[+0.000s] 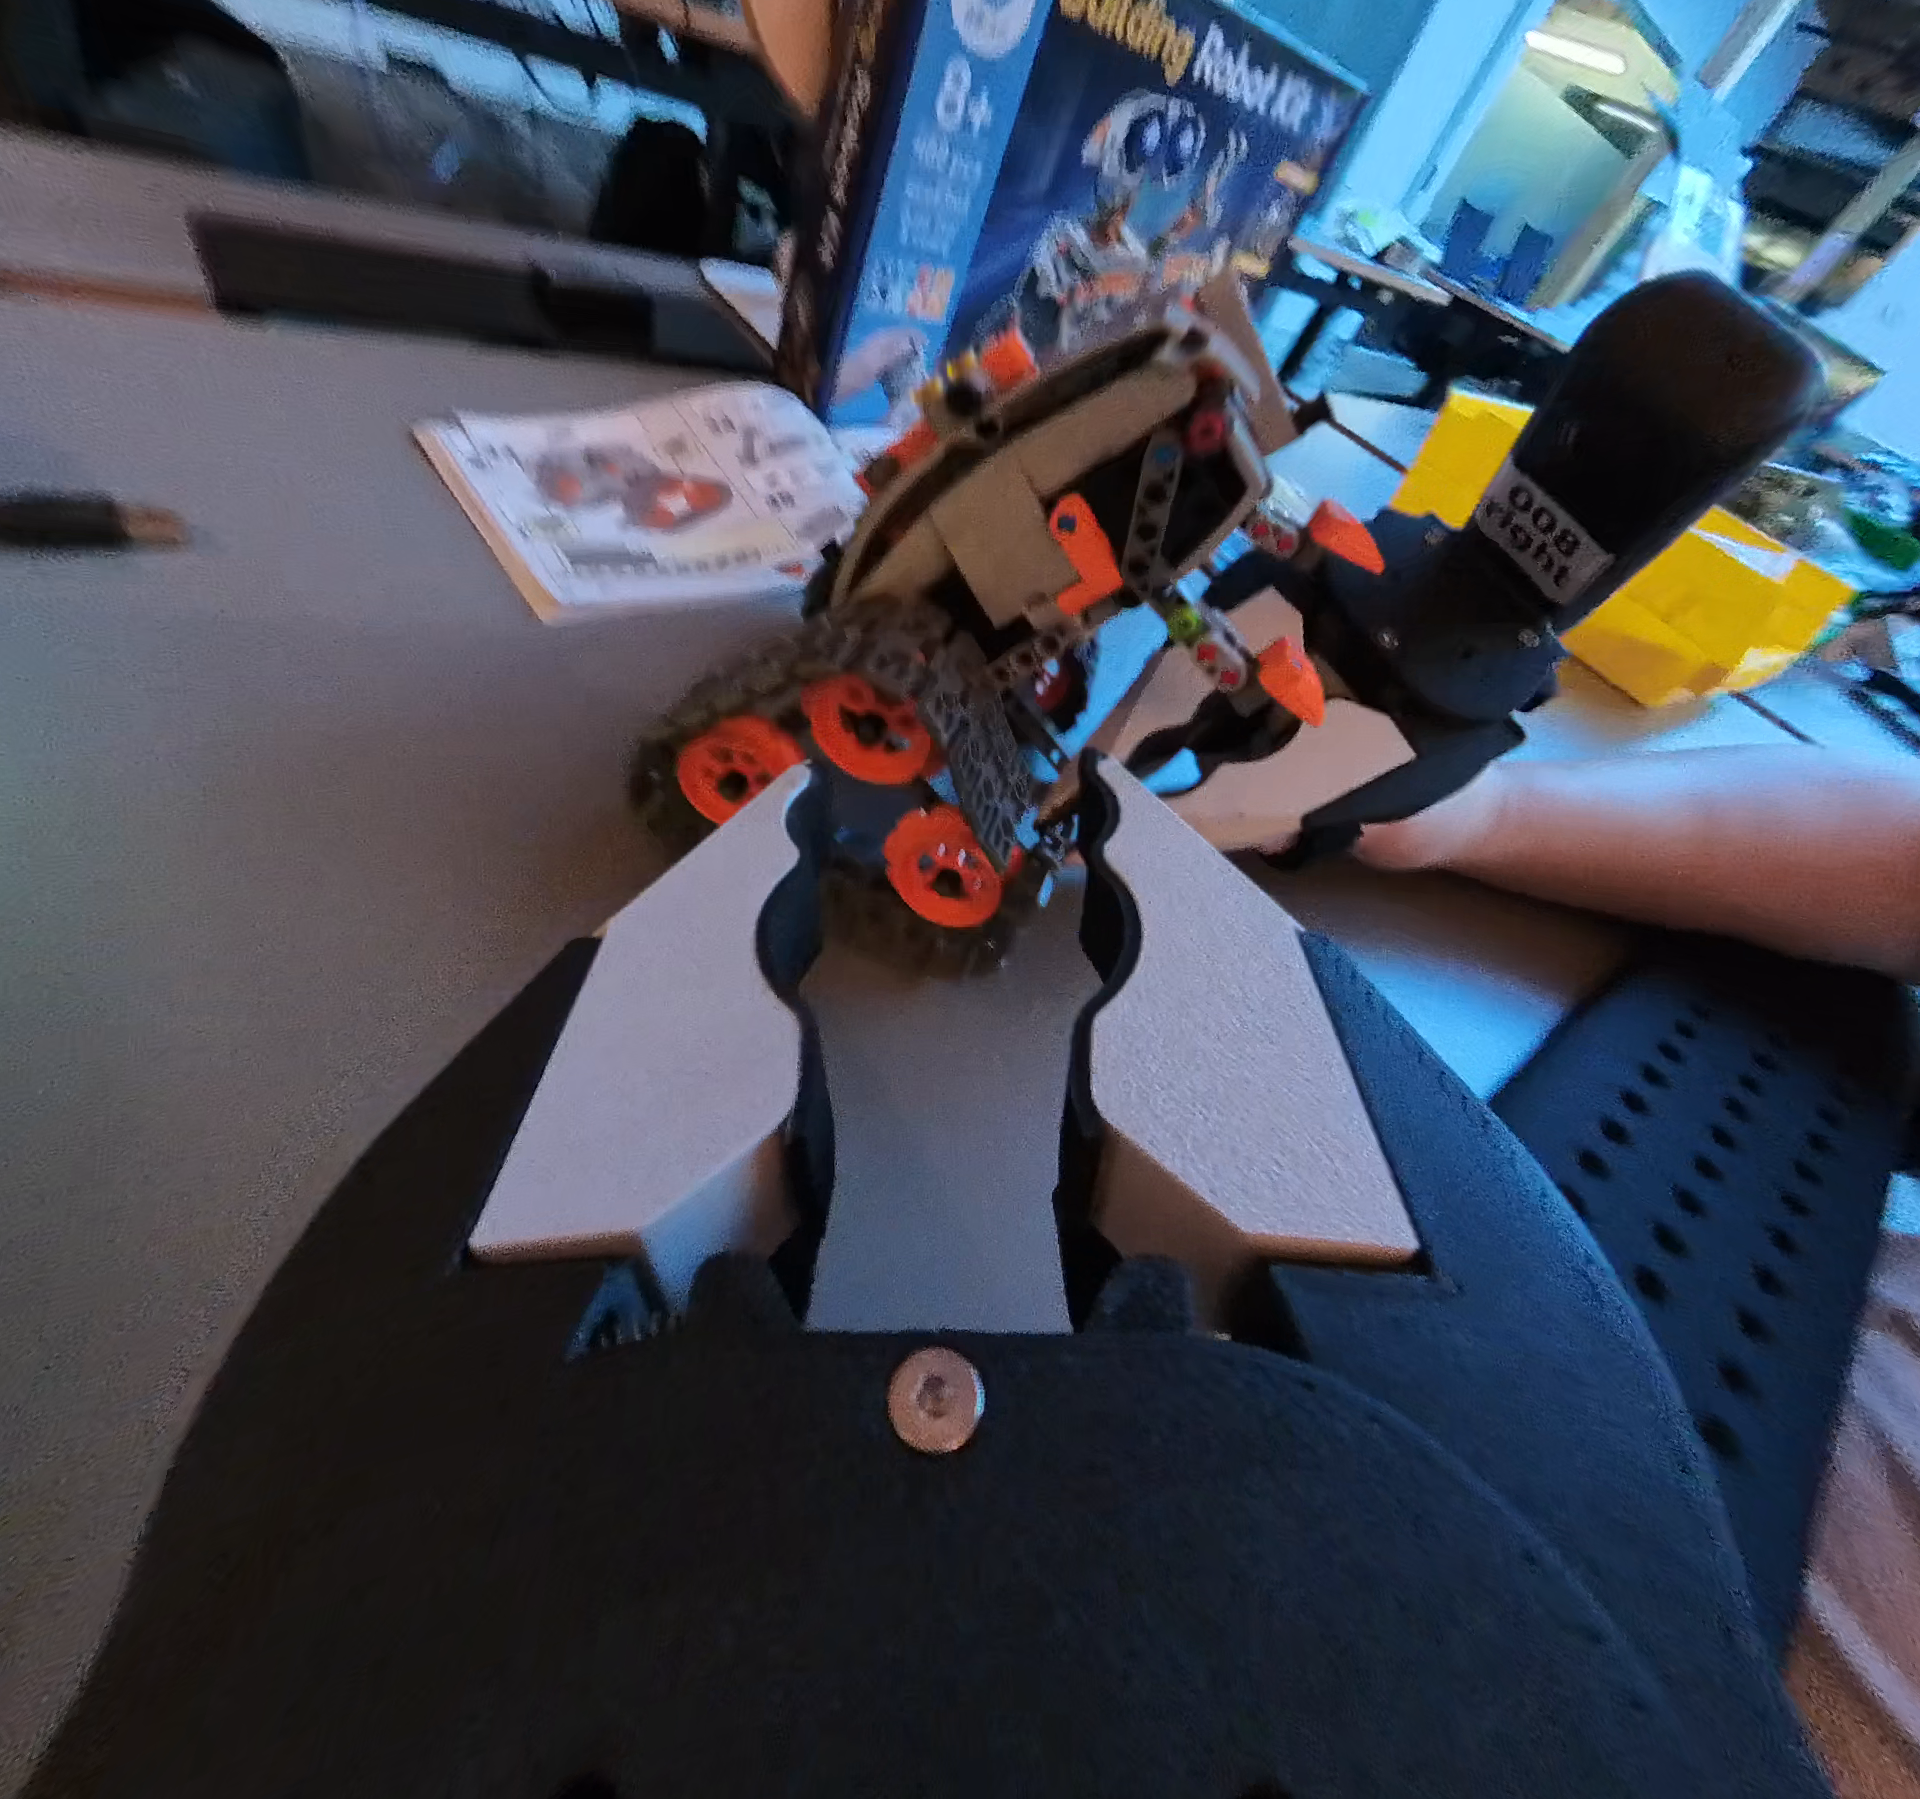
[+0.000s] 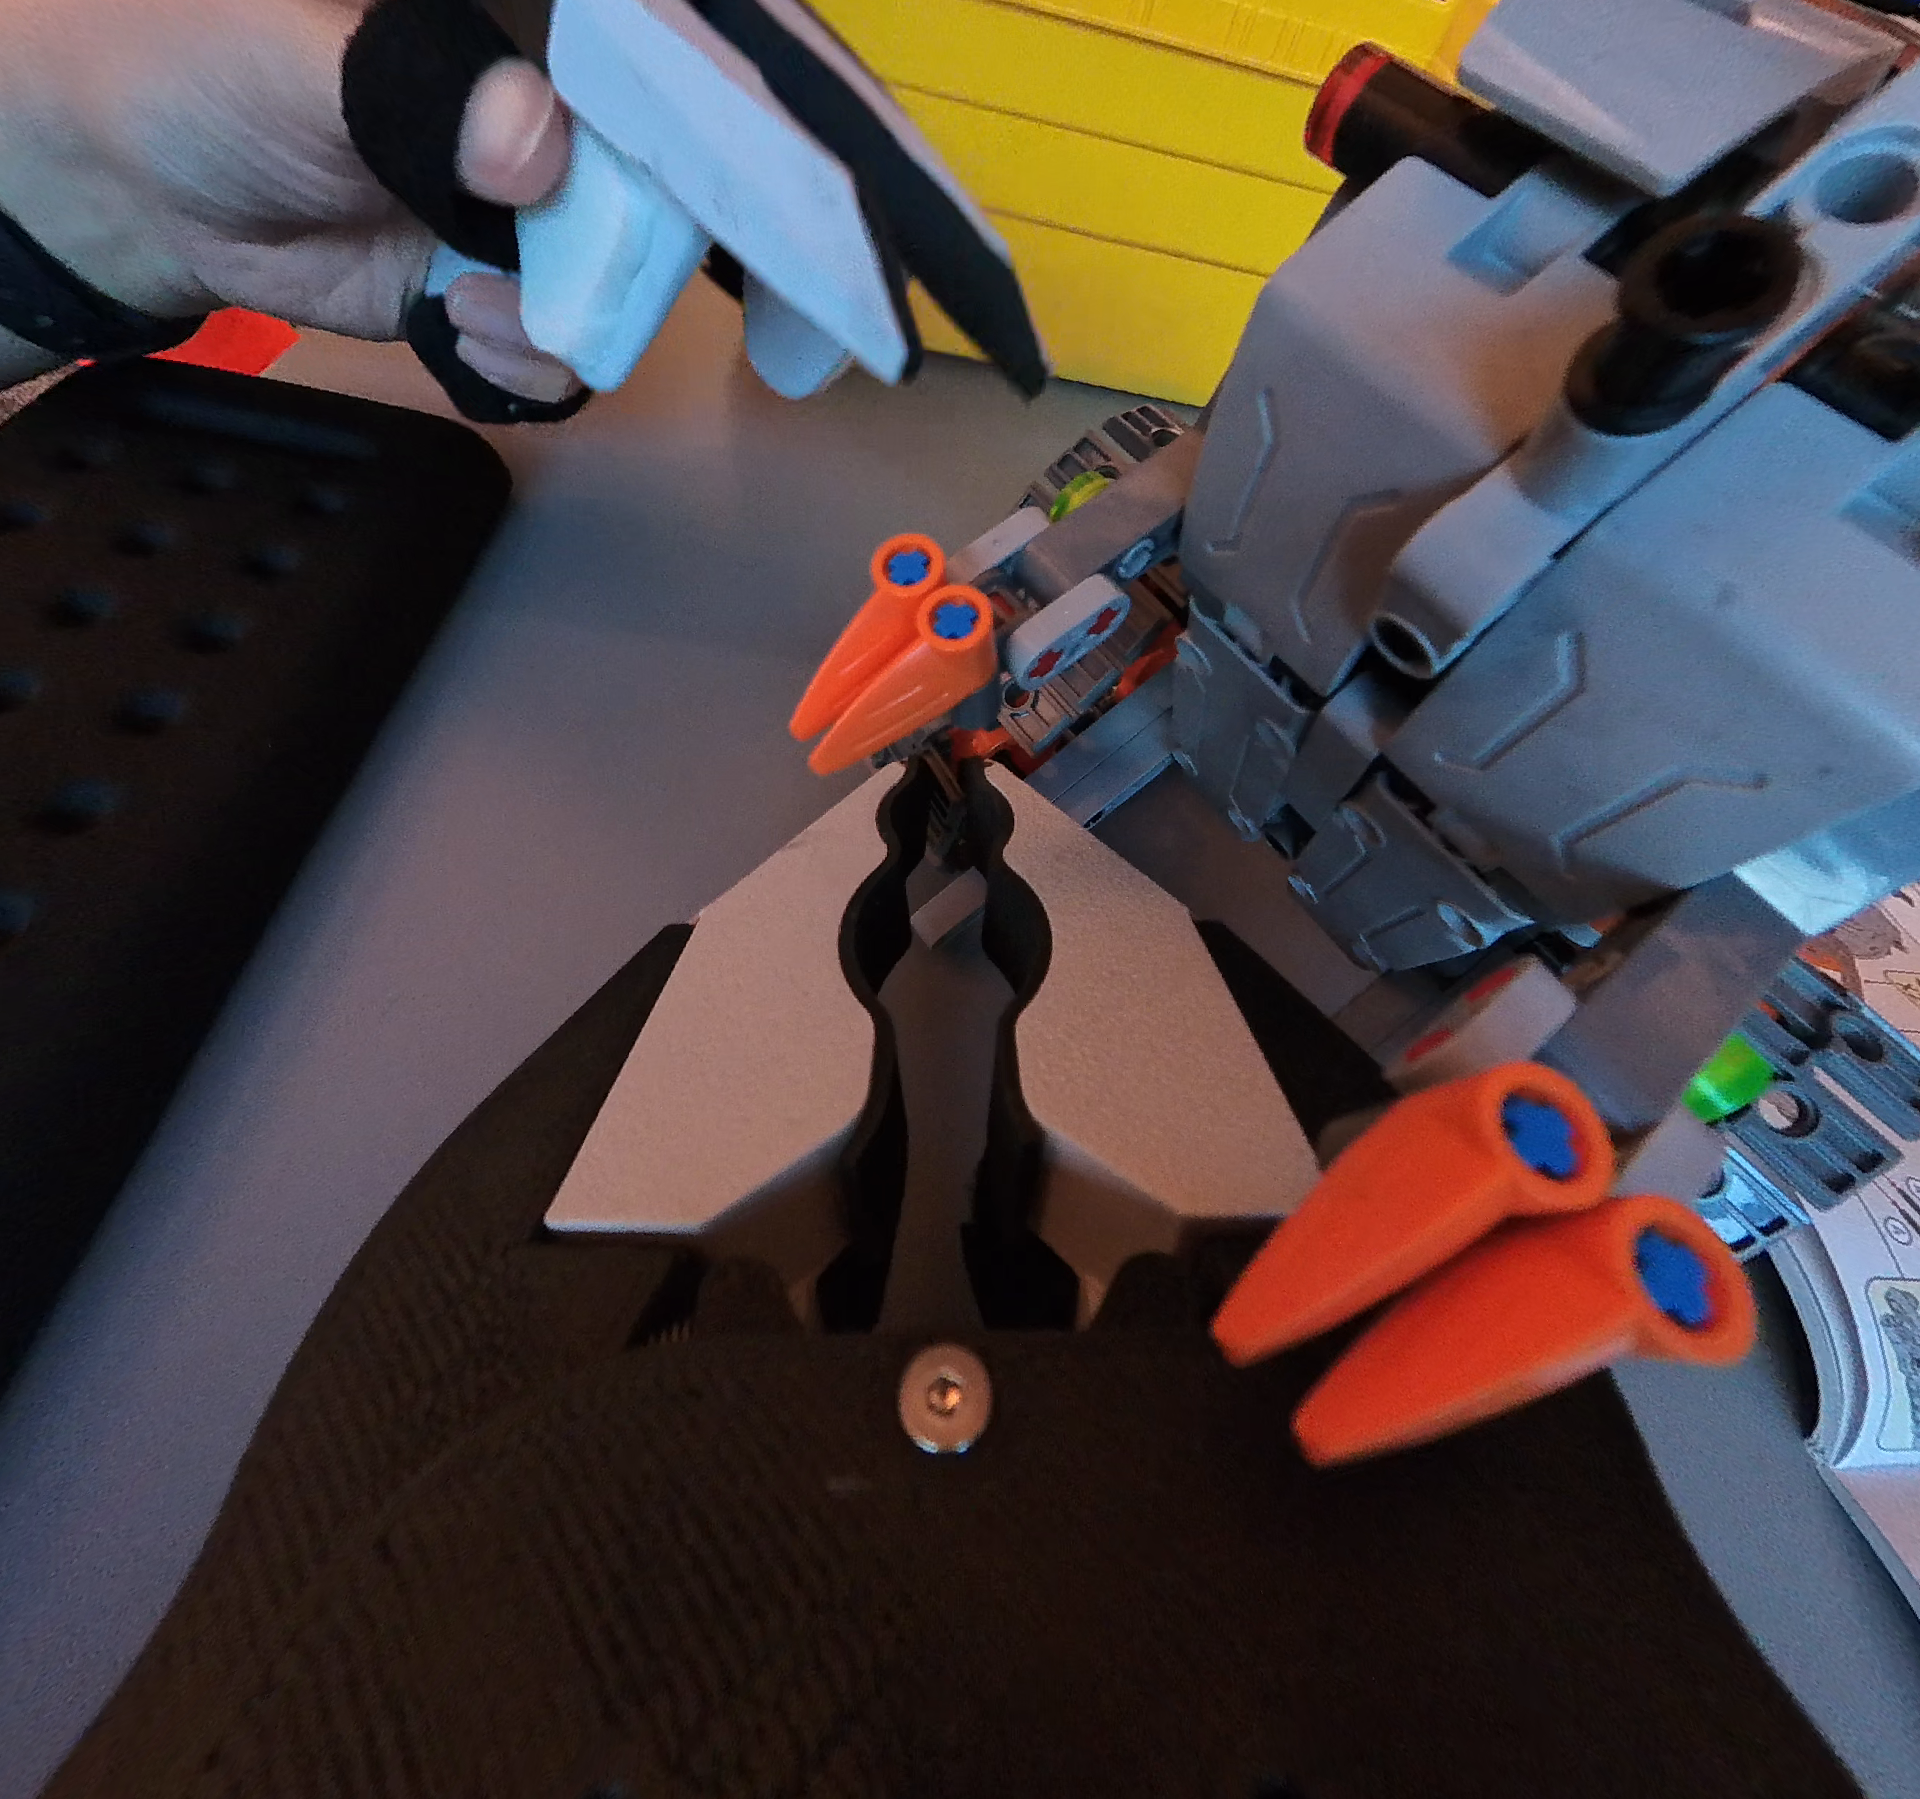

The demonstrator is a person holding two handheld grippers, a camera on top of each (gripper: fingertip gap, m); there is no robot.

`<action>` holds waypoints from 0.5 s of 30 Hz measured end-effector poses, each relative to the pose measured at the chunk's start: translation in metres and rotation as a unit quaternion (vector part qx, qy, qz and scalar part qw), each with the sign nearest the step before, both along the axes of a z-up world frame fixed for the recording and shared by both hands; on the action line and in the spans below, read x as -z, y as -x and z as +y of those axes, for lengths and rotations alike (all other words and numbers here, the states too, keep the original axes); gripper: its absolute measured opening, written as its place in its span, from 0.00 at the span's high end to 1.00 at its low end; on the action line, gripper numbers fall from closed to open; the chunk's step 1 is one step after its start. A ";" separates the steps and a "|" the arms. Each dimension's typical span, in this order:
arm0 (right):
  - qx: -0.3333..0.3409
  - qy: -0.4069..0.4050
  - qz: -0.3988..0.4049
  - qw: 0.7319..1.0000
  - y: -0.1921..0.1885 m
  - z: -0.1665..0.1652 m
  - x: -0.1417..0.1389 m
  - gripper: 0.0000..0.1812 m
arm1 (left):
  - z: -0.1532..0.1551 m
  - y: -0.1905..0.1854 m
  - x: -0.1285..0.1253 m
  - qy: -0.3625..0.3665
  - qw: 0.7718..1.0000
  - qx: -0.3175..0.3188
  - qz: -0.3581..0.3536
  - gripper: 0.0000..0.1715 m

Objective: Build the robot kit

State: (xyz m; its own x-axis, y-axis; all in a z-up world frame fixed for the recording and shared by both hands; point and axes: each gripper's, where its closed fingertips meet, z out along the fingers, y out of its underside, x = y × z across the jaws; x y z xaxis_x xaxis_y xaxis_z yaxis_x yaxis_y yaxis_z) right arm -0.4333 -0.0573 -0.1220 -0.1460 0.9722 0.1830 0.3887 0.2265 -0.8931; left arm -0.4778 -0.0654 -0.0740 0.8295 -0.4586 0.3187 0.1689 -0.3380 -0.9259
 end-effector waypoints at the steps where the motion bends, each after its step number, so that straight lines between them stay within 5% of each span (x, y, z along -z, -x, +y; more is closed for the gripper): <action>1: 0.000 0.000 0.000 1.000 0.000 0.000 0.000 0.96 | 0.000 -0.003 0.006 0.019 1.000 0.014 -0.014 0.74; 6: 0.001 -0.006 0.001 1.000 0.000 0.001 0.000 0.96 | 0.005 -0.007 0.010 0.047 0.996 0.044 -0.060 0.86; 15: 0.000 -0.013 0.001 1.000 -0.001 0.002 0.000 0.96 | 0.015 -0.027 0.024 0.108 0.985 0.092 -0.093 0.88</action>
State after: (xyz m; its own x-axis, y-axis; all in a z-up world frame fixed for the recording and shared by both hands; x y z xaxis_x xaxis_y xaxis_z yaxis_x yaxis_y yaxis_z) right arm -0.4328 -0.0557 -0.1219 -0.1462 0.9671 0.2081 0.3860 0.2494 -0.8881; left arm -0.4513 -0.0507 -0.0982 0.6562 -0.5004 0.5648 0.2471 -0.5647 -0.7875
